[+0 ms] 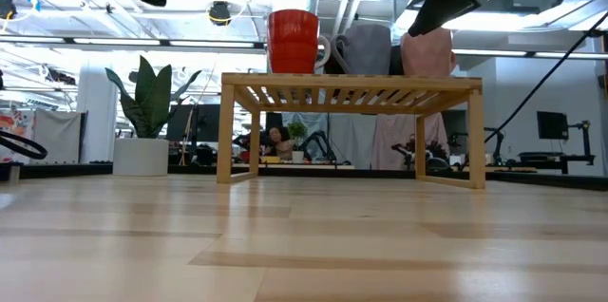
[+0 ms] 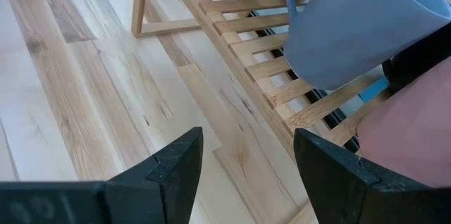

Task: Place coffee mugs
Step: Return to Home Position

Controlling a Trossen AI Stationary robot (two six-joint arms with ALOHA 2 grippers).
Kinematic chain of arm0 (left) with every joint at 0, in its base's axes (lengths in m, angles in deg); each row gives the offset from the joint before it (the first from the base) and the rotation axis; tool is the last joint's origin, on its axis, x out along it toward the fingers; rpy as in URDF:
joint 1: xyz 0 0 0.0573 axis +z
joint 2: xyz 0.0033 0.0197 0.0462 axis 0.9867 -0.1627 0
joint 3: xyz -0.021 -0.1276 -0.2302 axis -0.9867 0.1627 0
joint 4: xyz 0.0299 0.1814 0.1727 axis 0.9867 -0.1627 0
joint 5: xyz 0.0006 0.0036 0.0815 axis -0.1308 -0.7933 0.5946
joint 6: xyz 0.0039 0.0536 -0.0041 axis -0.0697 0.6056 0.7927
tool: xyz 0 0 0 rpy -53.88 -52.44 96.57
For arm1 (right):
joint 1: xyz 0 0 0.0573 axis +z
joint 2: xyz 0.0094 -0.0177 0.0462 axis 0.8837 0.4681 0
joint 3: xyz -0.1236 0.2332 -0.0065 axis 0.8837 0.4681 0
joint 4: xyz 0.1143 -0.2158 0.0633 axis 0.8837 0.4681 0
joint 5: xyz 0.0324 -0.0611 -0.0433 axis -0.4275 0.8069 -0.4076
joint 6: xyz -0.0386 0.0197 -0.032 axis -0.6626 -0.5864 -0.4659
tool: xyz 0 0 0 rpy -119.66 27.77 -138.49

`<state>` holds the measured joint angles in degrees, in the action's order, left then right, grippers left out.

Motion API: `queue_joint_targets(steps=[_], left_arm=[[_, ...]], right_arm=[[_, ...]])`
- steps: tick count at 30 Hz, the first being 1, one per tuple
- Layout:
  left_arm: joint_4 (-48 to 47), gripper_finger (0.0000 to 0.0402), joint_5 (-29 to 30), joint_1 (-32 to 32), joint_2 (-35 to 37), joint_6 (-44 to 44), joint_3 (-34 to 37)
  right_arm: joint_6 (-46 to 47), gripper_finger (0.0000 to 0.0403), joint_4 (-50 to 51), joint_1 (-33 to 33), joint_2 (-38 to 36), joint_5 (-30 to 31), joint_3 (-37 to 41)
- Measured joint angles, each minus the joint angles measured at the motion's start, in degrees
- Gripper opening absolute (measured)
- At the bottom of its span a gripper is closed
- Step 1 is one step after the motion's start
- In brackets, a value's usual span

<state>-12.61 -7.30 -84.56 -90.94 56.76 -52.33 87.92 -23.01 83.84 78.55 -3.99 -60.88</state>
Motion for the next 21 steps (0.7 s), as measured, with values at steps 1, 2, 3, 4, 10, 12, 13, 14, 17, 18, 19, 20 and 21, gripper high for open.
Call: queue_joint_targets(steps=[1, 2, 3, 4, 10, 12, 13, 14, 17, 18, 19, 20, 21], left_arm=[[-1.5, 0.0, 0.1, 0.0, 0.6, -0.4, 0.0], [-3.1, 0.0, 0.0, 0.0, 1.4, -0.9, 0.0], [-4.5, 0.0, -0.3, 0.0, 2.2, -0.9, 0.0], [-5.3, 0.0, -0.5, 0.0, 3.1, -0.9, 0.0], [-1.7, 0.0, -0.4, 0.0, 10.3, -0.8, 6.0], [0.5, 0.0, -0.3, 0.0, 12.8, -1.7, 9.9], [1.8, 0.0, -0.2, 0.0, 14.0, -2.0, 11.5], [3.1, 0.0, -0.1, 0.0, 15.2, -2.3, 13.1], [5.3, 0.0, -0.1, 0.0, 18.9, -2.0, 16.2], [5.3, 0.0, -0.1, 0.0, 20.2, -1.8, 16.8], [4.8, 0.0, -0.2, 0.0, 21.4, -1.8, 17.2], [4.3, 0.0, -0.2, 0.0, 22.6, -1.8, 17.6], [3.2, 0.0, -0.2, 0.0, 23.6, -1.8, 17.7]], right_arm=[[0.0, 0.0249, 0.0, 0.0, 0.0, 0.0, 0.0], [0.0, 0.0249, 0.0, 0.1, 0.0, 0.0, 0.0], [0.0, 0.0249, 0.0, 0.1, 0.0, 0.0, 0.0], [-0.1, 0.0249, 0.1, 0.1, 0.0, 0.0, 0.0], [-0.7, 0.0249, 0.0, 0.1, 0.0, 0.0, 0.0], [-0.7, 0.0249, 0.0, 0.1, 0.0, 0.0, 0.0], [-0.7, 0.0249, 0.0, 0.1, 0.0, 0.0, 0.0], [-0.7, 0.0249, -0.1, 0.1, 0.0, 0.0, 0.0], [-0.9, 0.0249, -0.2, 0.1, 0.0, 0.0, 0.0], [-0.9, 0.0249, -0.3, 0.1, 0.0, 0.0, 0.0], [-0.9, 0.0249, -0.3, 0.1, 0.0, 0.0, 0.0], [-0.9, 0.0249, -0.4, 0.1, 0.0, 0.0, 0.0], [-0.9, 0.0249, -0.4, 0.1, 0.0, 0.0, 0.0]])
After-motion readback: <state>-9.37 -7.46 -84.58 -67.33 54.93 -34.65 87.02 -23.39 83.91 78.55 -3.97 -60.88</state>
